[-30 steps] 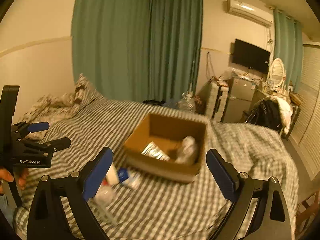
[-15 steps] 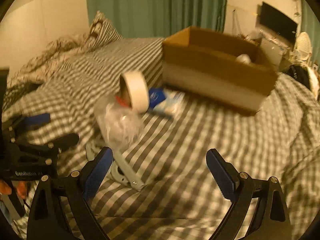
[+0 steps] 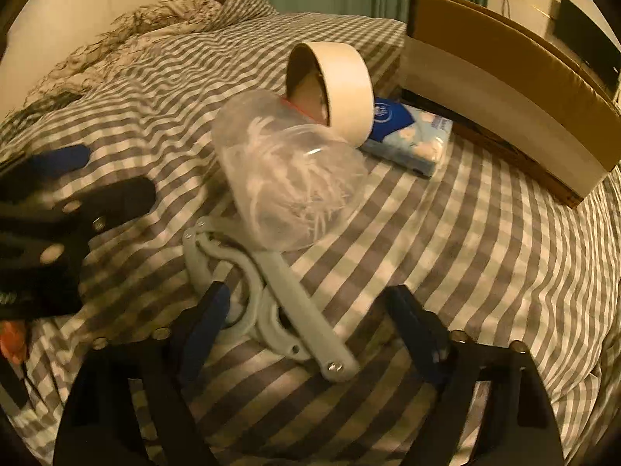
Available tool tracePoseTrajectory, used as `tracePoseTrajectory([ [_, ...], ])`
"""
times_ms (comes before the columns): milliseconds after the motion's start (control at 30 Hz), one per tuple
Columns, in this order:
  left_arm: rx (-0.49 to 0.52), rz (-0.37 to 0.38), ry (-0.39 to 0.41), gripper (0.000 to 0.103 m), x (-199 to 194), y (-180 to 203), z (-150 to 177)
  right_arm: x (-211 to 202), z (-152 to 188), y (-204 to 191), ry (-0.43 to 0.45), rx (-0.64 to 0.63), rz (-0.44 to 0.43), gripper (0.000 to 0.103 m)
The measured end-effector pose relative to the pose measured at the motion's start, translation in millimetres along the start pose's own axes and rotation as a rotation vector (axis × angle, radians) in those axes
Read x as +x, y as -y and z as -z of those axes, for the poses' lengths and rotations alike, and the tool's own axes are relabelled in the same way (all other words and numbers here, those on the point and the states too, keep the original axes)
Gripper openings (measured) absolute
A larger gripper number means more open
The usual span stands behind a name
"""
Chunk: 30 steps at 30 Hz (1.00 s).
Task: Organize objects
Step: 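Move the right gripper to the grey plastic clip and grasp it, then grasp the clear cotton-swab jar with the left gripper while the right gripper holds the clip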
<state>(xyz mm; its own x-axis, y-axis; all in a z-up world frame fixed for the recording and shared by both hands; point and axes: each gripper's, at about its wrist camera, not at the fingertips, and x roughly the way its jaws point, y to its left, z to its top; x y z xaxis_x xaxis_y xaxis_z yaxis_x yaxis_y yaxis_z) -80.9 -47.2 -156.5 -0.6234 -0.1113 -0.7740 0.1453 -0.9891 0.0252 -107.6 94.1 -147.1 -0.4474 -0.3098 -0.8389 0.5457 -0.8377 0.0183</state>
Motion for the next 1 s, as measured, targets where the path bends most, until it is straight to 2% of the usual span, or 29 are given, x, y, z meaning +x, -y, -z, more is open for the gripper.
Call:
tracePoseTrajectory([
  [67,0.002,0.006,-0.002,0.103,1,0,0,-4,5,-1,-0.002,0.005,-0.023,0.056],
  [133,0.005,0.014,-0.001,0.103,1,1,-1,-9,11,-2,0.000,0.009,-0.036,0.051],
  [233,0.007,0.021,0.001,0.103,0,1,-1,-25,14,1,0.012,0.023,-0.083,0.034],
  [267,0.008,0.023,0.001,0.103,-1,1,-1,-31,14,3,0.020,0.026,-0.100,0.020],
  [300,0.010,0.022,0.001,0.103,0,2,-1,-38,17,6,0.034,0.034,-0.110,0.019],
  [467,0.040,0.007,0.001,0.103,0,8,0,-77,29,27,0.097,0.056,-0.049,0.017],
  [700,0.140,0.004,0.018,0.103,-3,38,-1,-122,29,71,0.211,0.141,0.152,0.011],
  [800,0.156,0.054,0.018,0.103,-3,53,-3,-114,24,81,0.203,0.164,0.184,0.011],
  [1000,0.150,0.122,0.022,0.103,5,73,-14,-92,28,77,0.157,0.132,0.172,0.012],
])
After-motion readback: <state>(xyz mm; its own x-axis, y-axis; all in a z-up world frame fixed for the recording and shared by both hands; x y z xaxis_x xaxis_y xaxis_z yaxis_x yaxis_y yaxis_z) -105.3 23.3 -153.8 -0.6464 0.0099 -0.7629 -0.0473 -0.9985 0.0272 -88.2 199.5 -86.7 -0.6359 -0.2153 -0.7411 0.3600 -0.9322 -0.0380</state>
